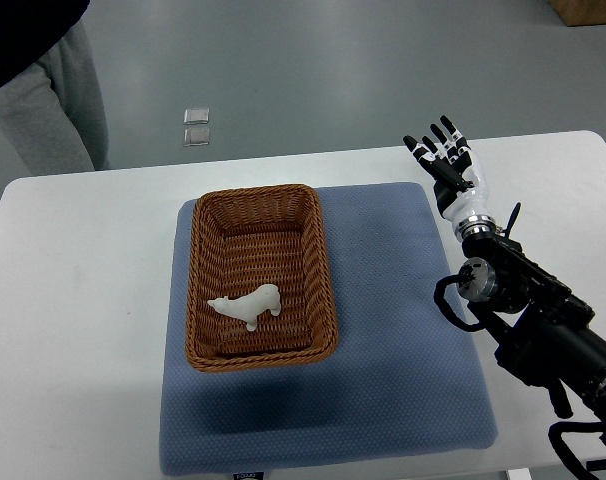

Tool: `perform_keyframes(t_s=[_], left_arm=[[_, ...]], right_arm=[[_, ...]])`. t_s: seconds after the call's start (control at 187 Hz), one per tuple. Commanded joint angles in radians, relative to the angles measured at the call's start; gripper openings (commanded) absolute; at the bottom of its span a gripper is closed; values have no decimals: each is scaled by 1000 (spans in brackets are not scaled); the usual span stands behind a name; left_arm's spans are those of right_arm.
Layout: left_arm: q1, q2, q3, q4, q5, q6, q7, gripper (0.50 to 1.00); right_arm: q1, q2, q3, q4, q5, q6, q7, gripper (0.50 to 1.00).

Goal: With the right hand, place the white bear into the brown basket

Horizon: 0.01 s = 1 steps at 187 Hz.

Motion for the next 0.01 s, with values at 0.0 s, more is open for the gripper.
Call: perform_keyframes(t_s=[0.0], left_arm=[[0,0,0,0,0,0,0,1000]], right_arm=[[-2,0,0,-2,-1,-1,7,921]])
